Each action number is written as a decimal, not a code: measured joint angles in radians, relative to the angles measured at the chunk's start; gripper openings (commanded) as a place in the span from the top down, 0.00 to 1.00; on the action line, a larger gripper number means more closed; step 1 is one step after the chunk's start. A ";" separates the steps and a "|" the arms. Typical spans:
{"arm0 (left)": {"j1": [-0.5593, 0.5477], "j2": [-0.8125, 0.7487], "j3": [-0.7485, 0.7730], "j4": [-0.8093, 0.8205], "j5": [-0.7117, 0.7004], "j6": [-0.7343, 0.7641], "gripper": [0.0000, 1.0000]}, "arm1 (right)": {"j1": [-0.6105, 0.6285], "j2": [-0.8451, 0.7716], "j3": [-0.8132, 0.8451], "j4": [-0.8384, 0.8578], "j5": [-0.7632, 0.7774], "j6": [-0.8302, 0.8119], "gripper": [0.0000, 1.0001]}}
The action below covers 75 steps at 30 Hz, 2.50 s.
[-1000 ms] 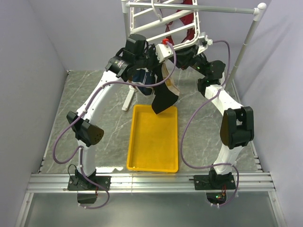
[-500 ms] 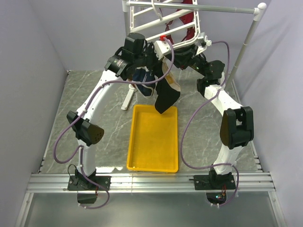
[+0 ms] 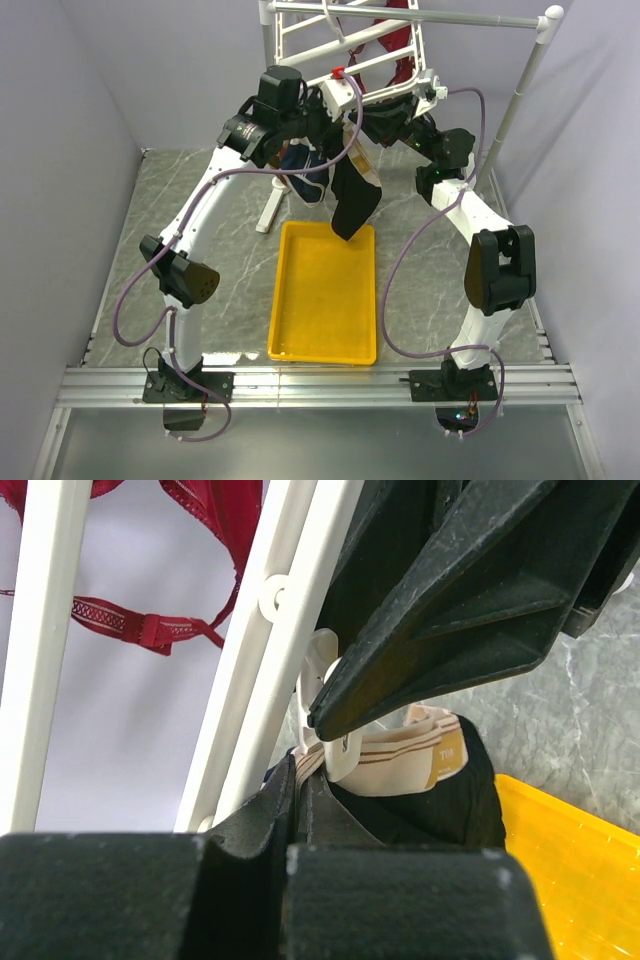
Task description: Clip the underwear to the hanger
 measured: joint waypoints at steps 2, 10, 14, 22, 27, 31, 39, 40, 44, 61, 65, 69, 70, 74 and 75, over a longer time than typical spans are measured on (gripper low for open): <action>0.000 0.000 0.002 0.000 0.002 -0.007 1.00 | 0.000 0.000 0.000 0.002 0.000 -0.005 1.00; 0.004 0.000 0.028 -0.001 0.030 -0.039 1.00 | 0.000 0.000 0.000 0.010 -0.003 -0.011 1.00; 0.007 0.000 0.039 -0.001 0.054 -0.047 1.00 | 0.000 0.000 -0.001 0.013 -0.006 -0.013 1.00; 0.012 0.000 0.039 -0.003 0.075 -0.047 1.00 | 0.000 0.000 -0.001 0.016 -0.010 -0.008 0.67; 0.012 0.000 0.039 -0.003 0.089 -0.049 1.00 | 0.006 0.000 -0.001 0.017 -0.016 -0.009 0.58; 0.012 0.000 0.039 0.019 0.107 -0.050 1.00 | 0.006 0.000 -0.001 0.014 -0.032 -0.013 0.51; 0.011 0.000 0.039 0.067 0.124 -0.050 0.99 | 0.014 -0.008 -0.008 0.013 -0.054 -0.025 0.25; 0.011 0.000 0.037 0.071 0.124 -0.050 0.98 | 0.014 -0.011 -0.011 0.011 -0.056 -0.025 0.23; 0.011 -0.005 0.016 0.089 0.132 -0.050 0.90 | 0.016 -0.038 -0.041 0.003 -0.062 -0.028 0.13; 0.035 -0.126 -0.136 0.149 0.154 -0.046 0.67 | 0.015 -0.145 -0.173 -0.179 -0.077 -0.098 0.07; 0.049 -0.134 -0.141 0.168 0.140 -0.046 0.65 | 0.015 -0.164 -0.187 -0.219 -0.074 -0.137 0.07; 0.051 -0.134 -0.143 0.170 0.138 -0.041 0.54 | 0.015 -0.178 -0.187 -0.266 -0.077 -0.183 0.07; 0.051 -0.134 -0.143 0.171 0.138 -0.040 0.50 | 0.014 -0.180 -0.187 -0.277 -0.079 -0.195 0.06; 0.051 -0.134 -0.144 0.171 0.138 -0.038 0.44 | 0.013 -0.193 -0.172 -0.354 -0.106 -0.268 0.07; 0.051 -0.134 -0.144 0.171 0.138 -0.037 0.44 | 0.012 -0.195 -0.161 -0.385 -0.117 -0.293 0.07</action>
